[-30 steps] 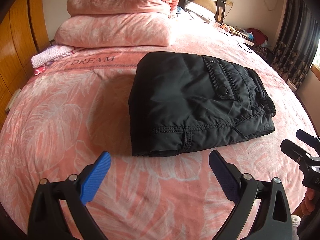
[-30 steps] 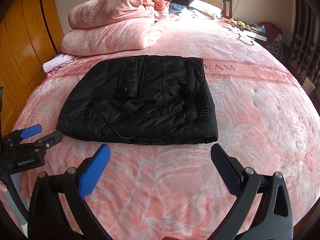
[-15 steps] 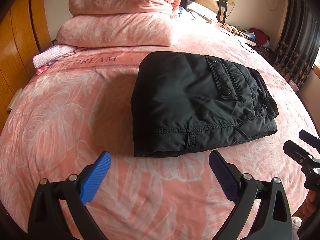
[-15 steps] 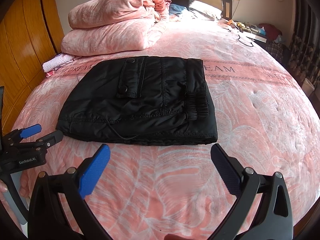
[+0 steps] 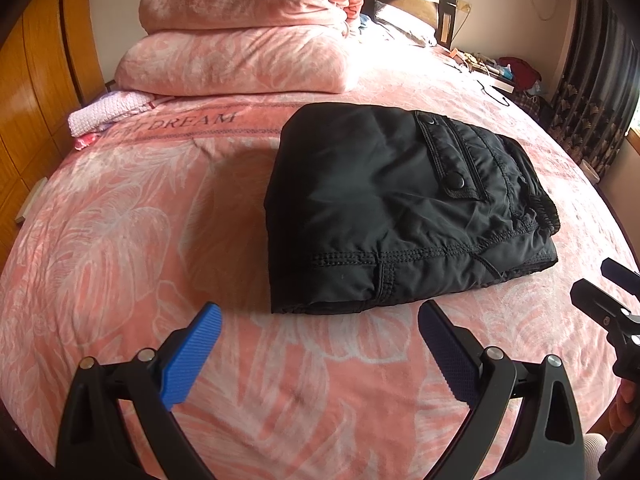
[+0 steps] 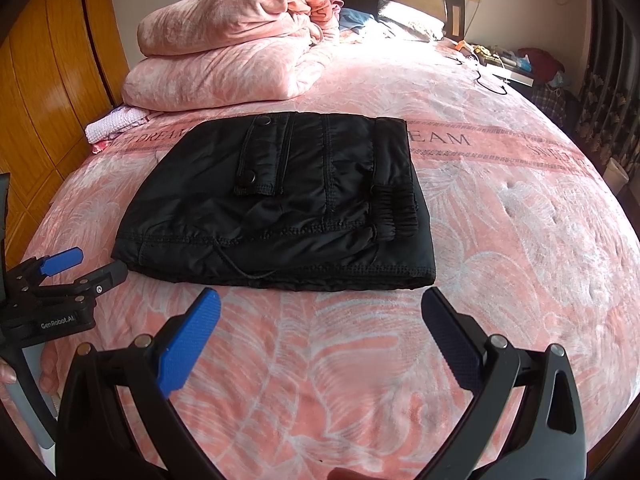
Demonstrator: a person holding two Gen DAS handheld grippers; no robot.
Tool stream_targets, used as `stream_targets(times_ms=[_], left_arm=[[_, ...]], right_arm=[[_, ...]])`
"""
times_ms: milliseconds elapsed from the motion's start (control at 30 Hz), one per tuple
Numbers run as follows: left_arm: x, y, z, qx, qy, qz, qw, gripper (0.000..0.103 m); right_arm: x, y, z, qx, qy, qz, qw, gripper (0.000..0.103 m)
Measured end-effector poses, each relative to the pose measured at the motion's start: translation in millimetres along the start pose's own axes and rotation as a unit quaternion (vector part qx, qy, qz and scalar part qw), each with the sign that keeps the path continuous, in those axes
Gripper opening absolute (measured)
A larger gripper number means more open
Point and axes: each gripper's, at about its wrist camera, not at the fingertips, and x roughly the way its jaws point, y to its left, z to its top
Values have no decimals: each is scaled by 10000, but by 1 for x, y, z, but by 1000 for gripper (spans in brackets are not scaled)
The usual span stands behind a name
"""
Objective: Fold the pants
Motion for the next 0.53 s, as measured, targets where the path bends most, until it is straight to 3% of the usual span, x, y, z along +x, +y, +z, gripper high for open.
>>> stream_targets(times_ms=[200,533], left_arm=[[-2,-2,0,91,-137,80,9998,99],[1,-3,0,118,61,-80,9999,99]], right_arm=[[1,-1,0,46,27,24,10000,100],[5,-2,0,88,62,55,9999,100]])
